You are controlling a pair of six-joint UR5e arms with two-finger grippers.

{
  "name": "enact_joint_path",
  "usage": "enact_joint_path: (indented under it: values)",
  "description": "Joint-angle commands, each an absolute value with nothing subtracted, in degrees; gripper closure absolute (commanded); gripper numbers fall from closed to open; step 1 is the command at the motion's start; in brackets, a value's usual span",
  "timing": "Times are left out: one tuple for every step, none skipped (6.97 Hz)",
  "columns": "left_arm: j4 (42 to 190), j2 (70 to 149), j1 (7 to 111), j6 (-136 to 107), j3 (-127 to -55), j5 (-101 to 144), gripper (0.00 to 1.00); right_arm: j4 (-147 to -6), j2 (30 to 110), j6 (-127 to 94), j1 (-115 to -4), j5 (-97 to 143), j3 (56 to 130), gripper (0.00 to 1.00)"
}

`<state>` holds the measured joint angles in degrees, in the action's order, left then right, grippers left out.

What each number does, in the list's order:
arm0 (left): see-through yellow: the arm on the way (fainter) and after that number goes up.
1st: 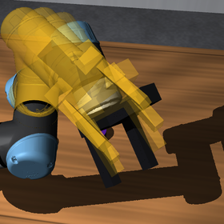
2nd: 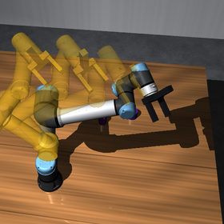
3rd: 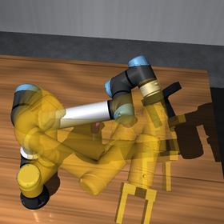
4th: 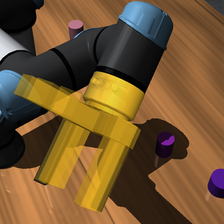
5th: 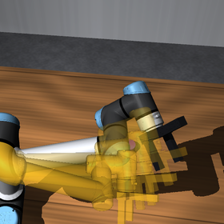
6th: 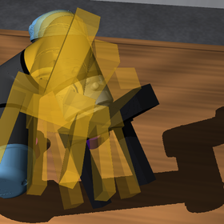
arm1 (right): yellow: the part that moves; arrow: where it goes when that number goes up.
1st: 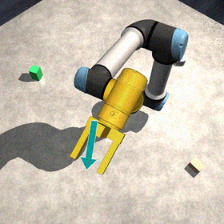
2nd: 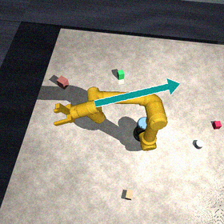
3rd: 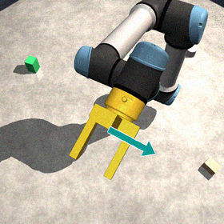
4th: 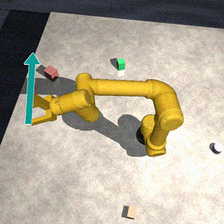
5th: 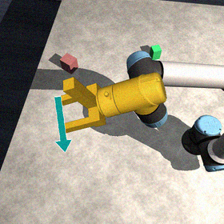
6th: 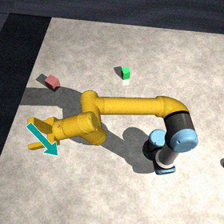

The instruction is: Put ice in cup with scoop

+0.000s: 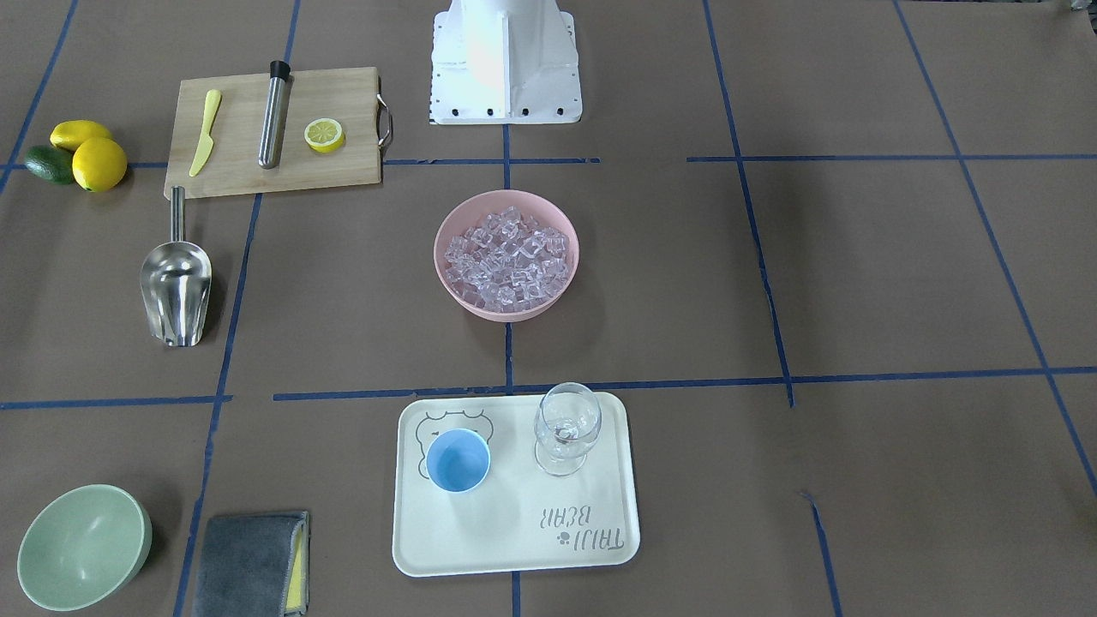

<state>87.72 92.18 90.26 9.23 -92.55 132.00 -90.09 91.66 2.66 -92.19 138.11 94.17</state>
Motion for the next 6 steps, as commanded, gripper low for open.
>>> enact_joint_path:
  values:
    - [87.8, 92.2, 90.26, 9.23, -92.37, 132.1, 0.0, -90.09, 91.58, 2.11, -92.2, 137.99, 94.3, 0.0]
    - [87.8, 92.28, 90.26, 9.49, -92.55, 132.27, 0.0, -89.91, 91.67, 2.11, -92.2, 138.08, 94.39, 0.0]
    - [87.72, 92.89, 90.26, 9.23, -93.94, 132.45, 0.0, -89.83, 91.67, 2.02, -92.11, 138.08, 94.57, 0.0]
    - [87.98, 94.03, 90.26, 9.32, -94.74, 134.02, 0.0, -89.82, 91.67, 1.93, -92.11, 138.08, 94.74, 0.0]
    - [88.24, 96.04, 90.26, 9.32, -97.1, 134.9, 0.0, -89.74, 91.67, 1.93, -92.11, 138.08, 94.75, 0.0]
    - [91.46, 96.15, 90.0, 9.32, -97.81, 135.17, 0.0, -89.74, 91.15, 1.85, -92.11, 137.99, 95.36, 0.0]
